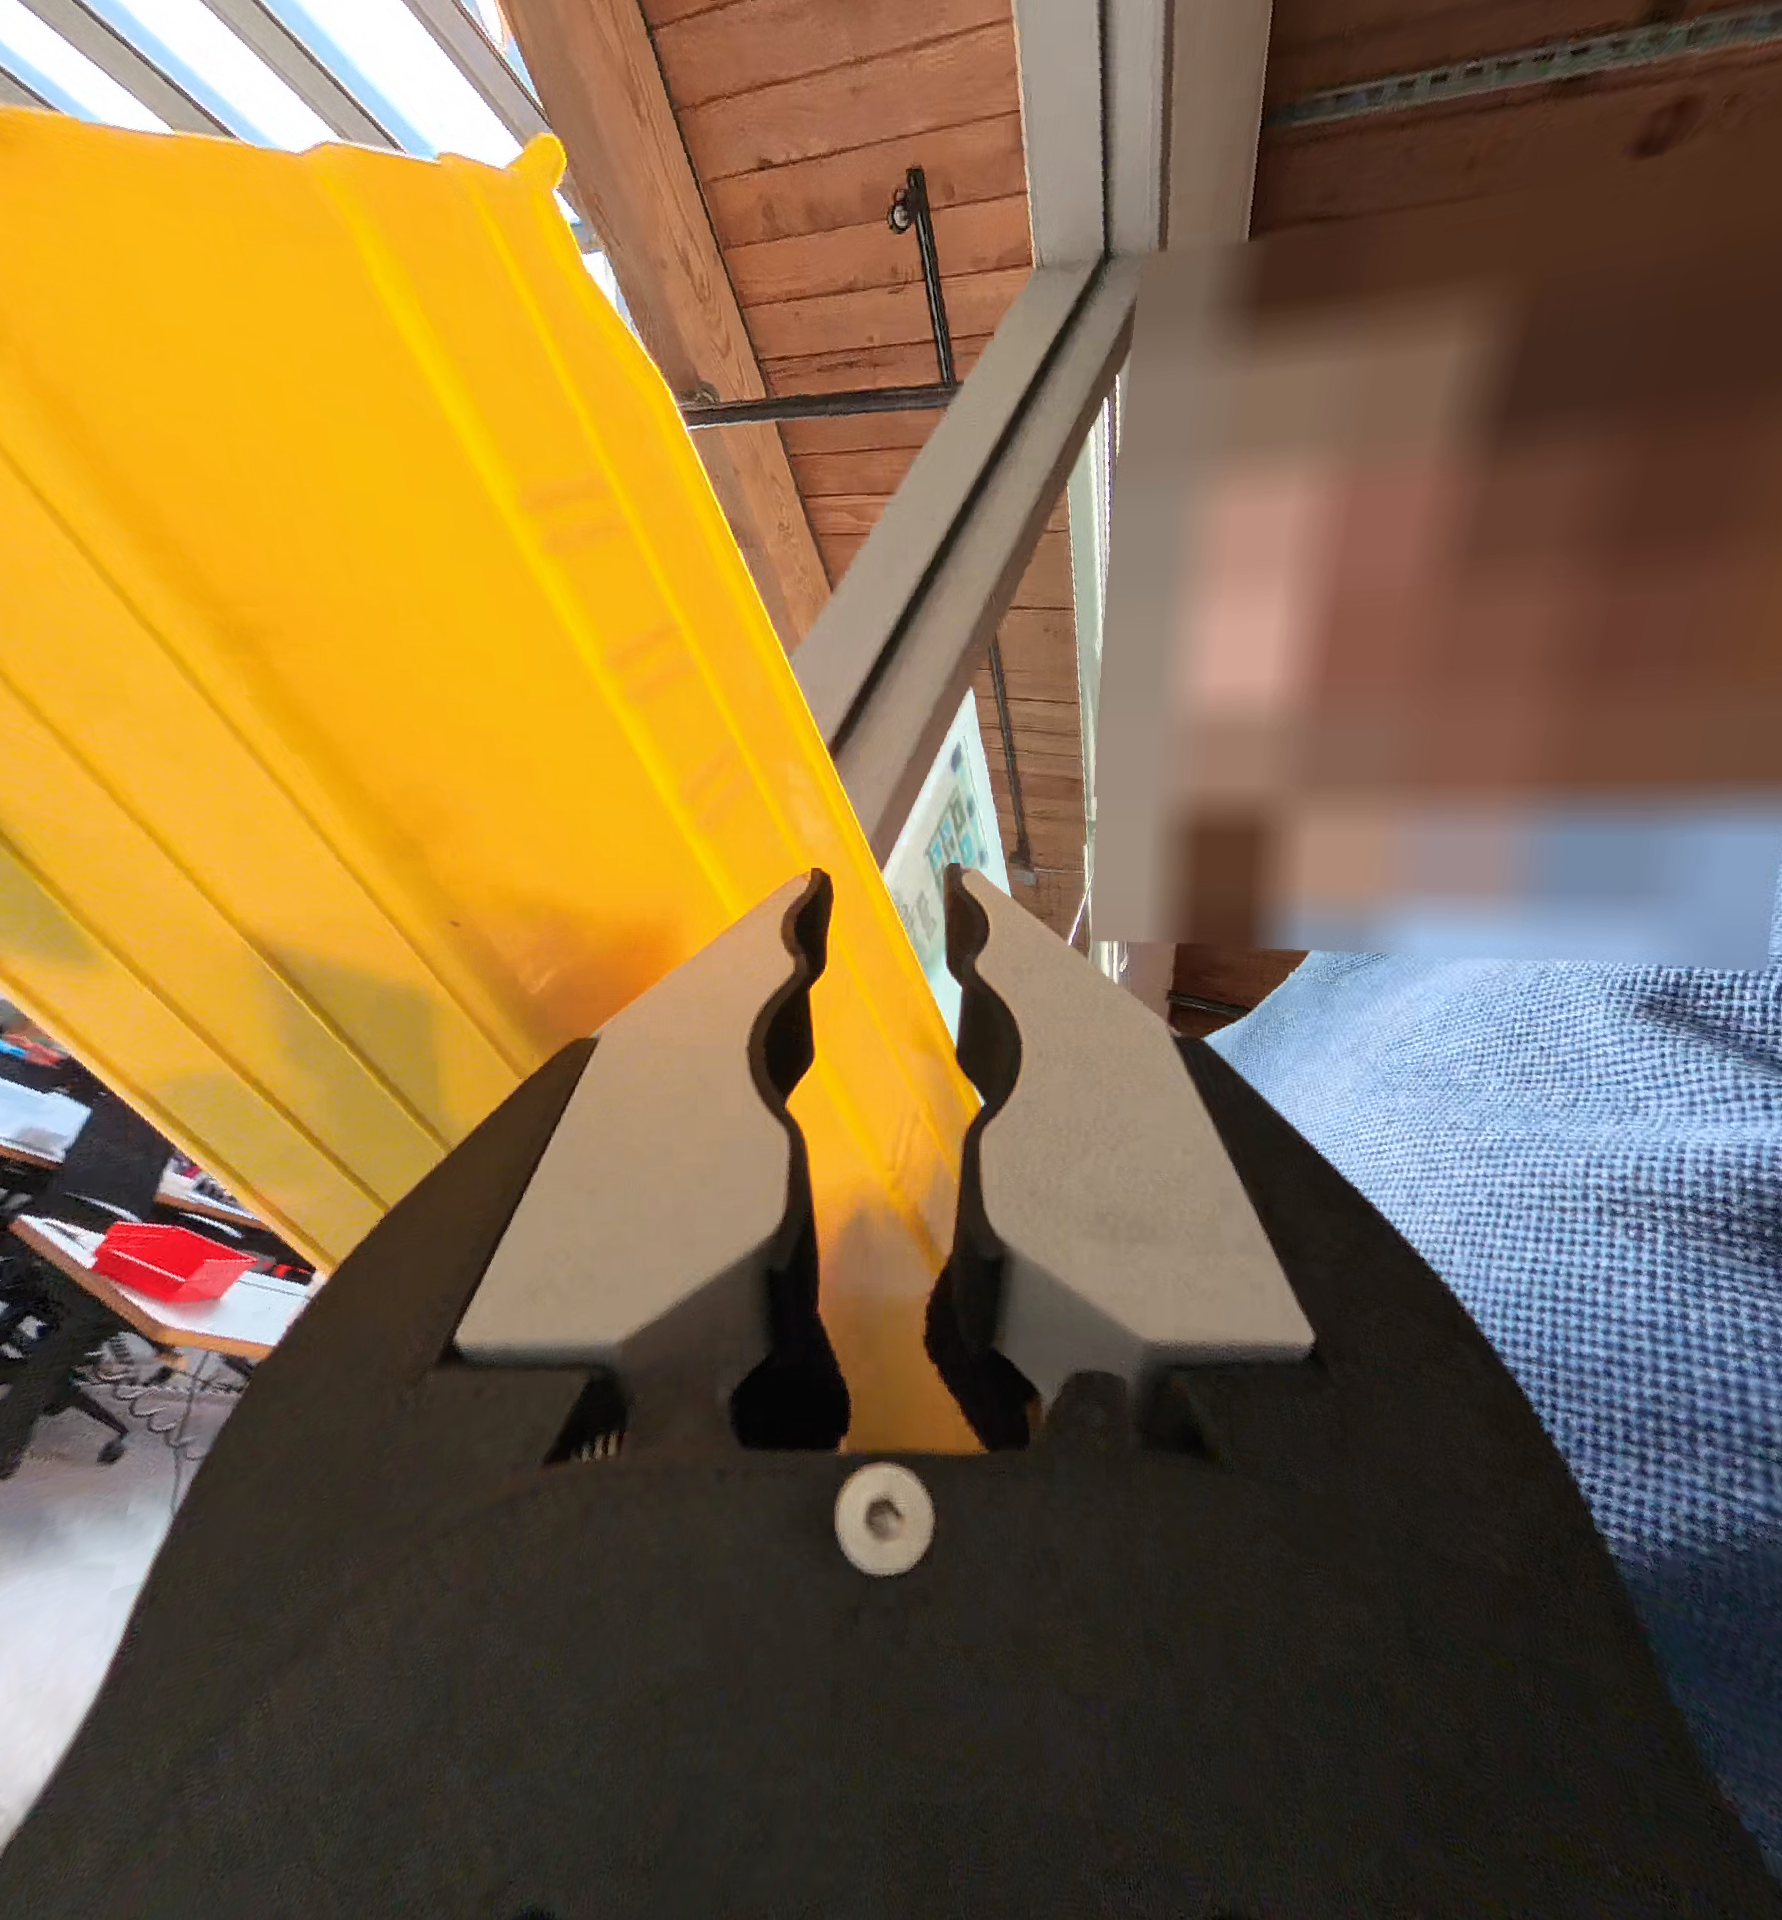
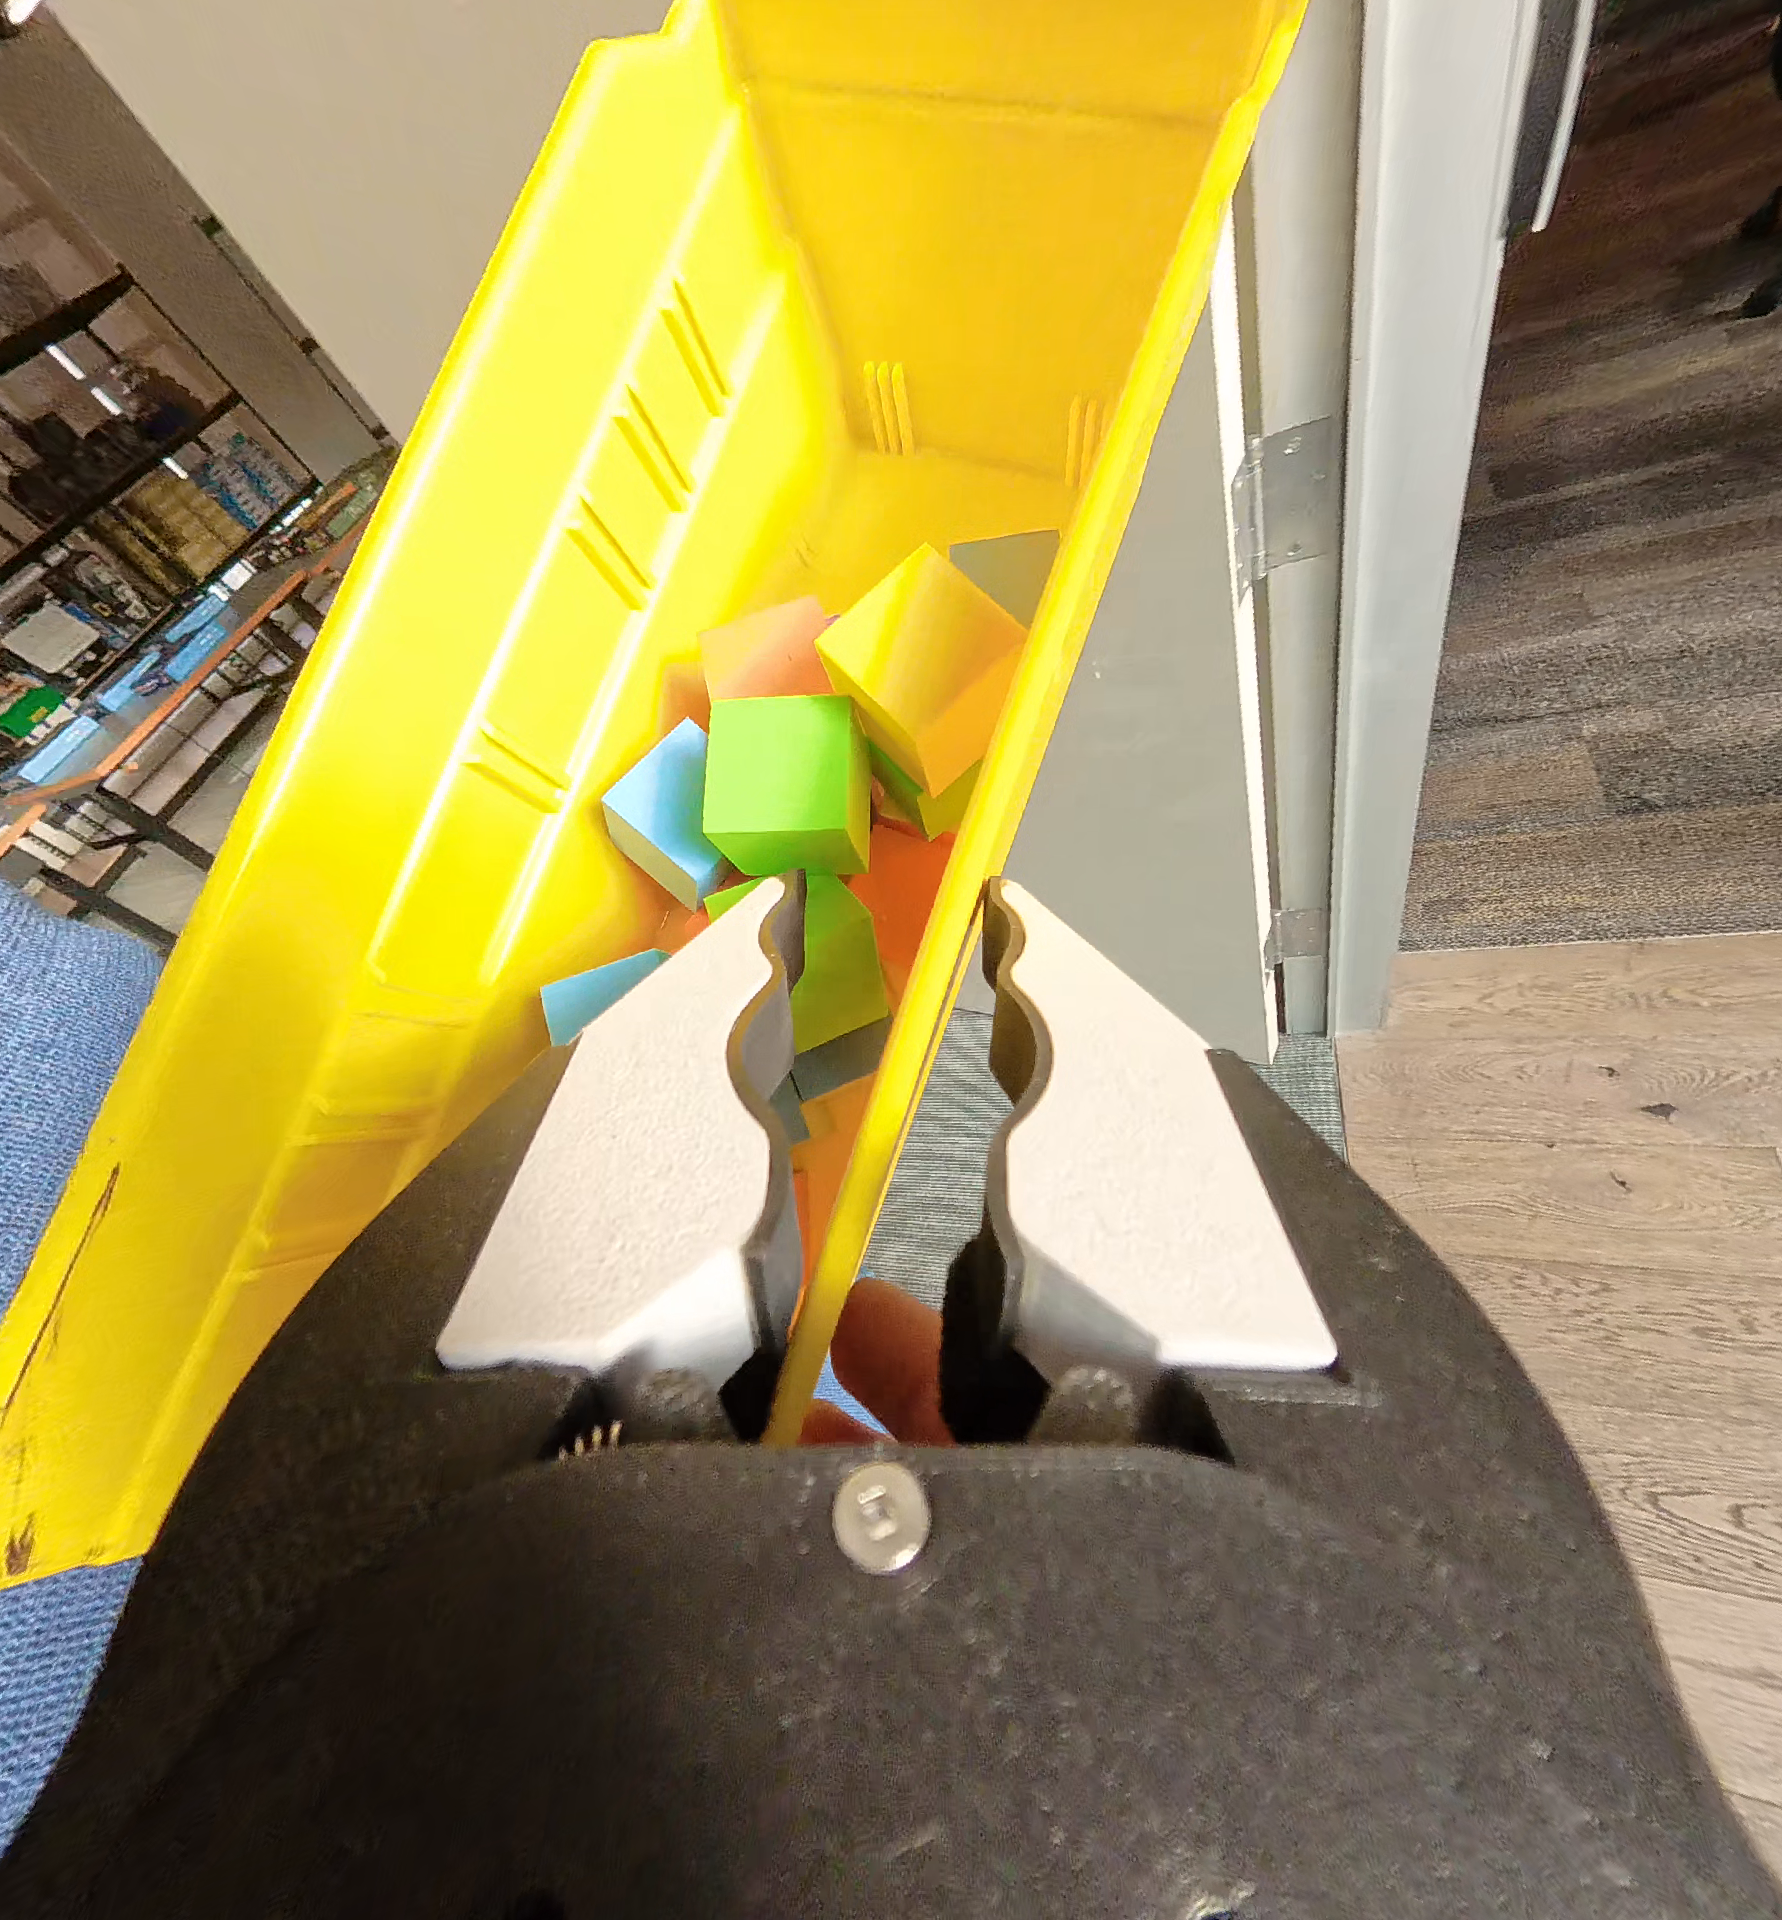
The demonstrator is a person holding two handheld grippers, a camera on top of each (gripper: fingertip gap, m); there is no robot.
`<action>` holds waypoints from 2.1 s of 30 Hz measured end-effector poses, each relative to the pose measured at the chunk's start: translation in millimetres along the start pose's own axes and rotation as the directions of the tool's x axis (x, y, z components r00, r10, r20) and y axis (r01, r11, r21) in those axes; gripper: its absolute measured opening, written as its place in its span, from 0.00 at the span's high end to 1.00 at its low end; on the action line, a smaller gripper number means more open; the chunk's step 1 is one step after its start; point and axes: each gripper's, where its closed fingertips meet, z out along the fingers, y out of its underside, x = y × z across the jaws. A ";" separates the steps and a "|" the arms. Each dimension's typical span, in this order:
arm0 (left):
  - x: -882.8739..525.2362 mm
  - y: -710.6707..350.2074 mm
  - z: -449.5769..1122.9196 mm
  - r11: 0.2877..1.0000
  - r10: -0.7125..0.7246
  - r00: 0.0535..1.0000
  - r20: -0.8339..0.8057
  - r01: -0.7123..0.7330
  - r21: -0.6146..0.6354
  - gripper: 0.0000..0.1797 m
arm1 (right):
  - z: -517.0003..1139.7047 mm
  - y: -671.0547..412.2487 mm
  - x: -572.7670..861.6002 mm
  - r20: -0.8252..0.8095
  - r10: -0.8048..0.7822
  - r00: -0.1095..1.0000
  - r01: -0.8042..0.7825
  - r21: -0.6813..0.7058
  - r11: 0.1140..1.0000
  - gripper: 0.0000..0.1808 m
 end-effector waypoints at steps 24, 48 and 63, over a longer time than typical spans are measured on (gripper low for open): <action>-762.1 -535.9 26.1 0.992 0.055 0.996 0.072 -0.063 0.107 0.94 | 364.6 -460.2 724.6 0.020 -0.054 0.998 0.055 -0.045 0.997 0.74; -1101.6 -1299.9 -302.1 0.901 0.281 0.946 0.164 -0.318 0.295 0.93 | 1124.4 -835.0 1032.8 0.412 -0.129 0.902 0.173 -0.069 0.983 0.65; -1207.2 -1800.2 -505.4 0.760 0.475 0.797 0.372 -0.585 0.282 0.93 | 1642.4 -1071.1 1130.4 0.692 -0.108 0.714 0.288 -0.150 0.946 0.69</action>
